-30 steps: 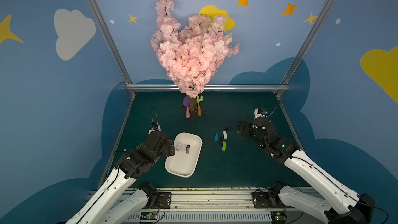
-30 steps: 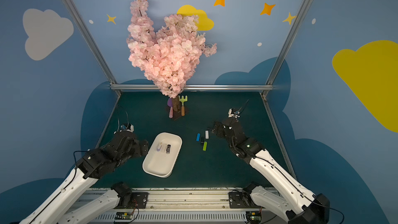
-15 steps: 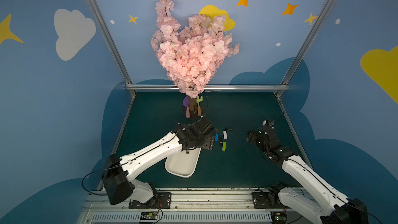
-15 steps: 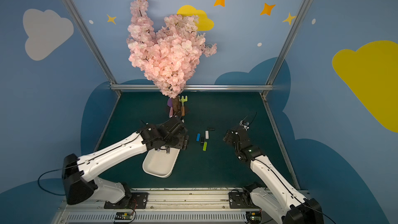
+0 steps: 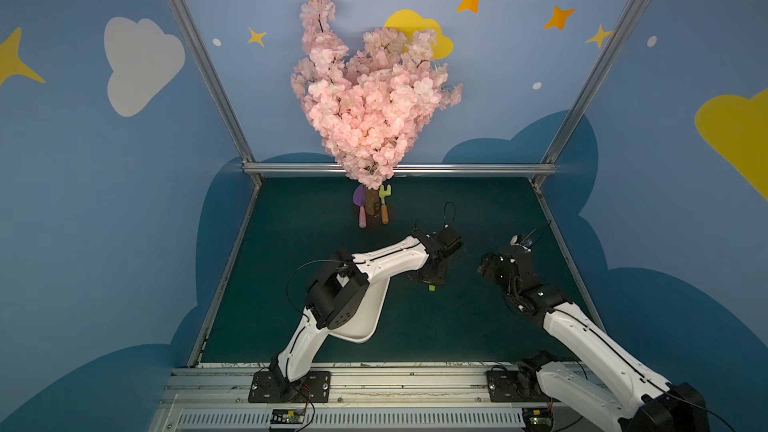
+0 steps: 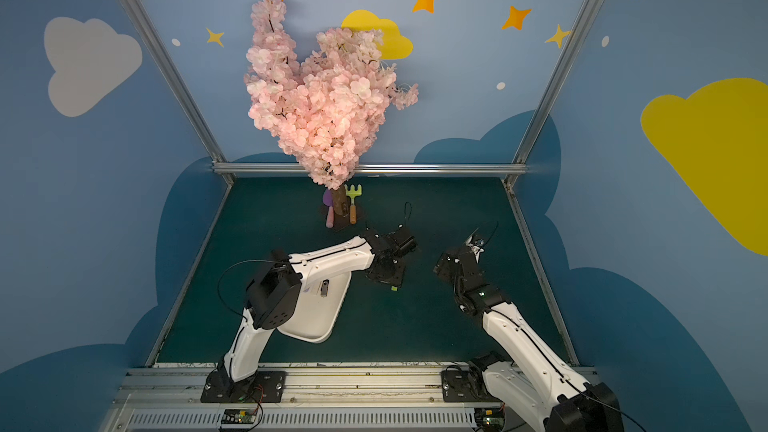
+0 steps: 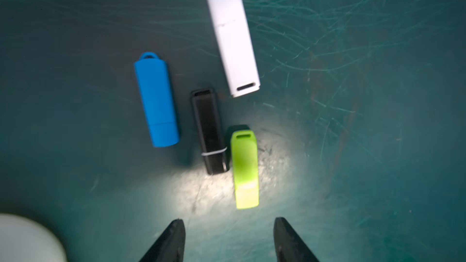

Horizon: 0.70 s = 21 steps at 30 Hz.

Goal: Put the usb flash drive into the storage box
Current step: Pick up the USB flash from the center of the board.

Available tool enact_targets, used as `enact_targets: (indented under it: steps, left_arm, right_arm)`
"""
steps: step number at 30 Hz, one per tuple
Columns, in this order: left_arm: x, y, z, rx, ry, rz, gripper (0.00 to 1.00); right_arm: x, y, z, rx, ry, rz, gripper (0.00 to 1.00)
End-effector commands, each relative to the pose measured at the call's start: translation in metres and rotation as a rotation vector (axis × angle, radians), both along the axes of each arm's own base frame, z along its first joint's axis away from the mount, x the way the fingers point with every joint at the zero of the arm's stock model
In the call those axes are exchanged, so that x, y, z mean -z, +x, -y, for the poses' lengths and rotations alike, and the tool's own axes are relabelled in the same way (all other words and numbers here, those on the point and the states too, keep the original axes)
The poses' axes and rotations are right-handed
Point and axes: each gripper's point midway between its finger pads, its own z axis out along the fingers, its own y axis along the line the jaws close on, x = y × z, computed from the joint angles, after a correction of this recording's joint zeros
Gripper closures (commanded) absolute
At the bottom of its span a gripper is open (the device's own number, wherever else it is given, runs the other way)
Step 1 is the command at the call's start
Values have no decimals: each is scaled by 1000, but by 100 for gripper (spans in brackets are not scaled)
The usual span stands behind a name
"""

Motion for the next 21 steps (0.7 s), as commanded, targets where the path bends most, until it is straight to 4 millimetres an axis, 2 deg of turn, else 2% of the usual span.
enact_targets:
  steps: [1, 11, 21]
  left_arm:
    - [-1, -2, 7, 6, -11, -28, 44]
    - [22, 3, 14, -2, 20, -44, 56]
    - [43, 6, 12, -16, 59, -56, 59]
  right_arm:
    - [-10, 5, 0, 20, 24, 21, 18]
    - [-7, 6, -3, 7, 27, 4, 18]
    - [-5, 7, -5, 3, 27, -5, 18]
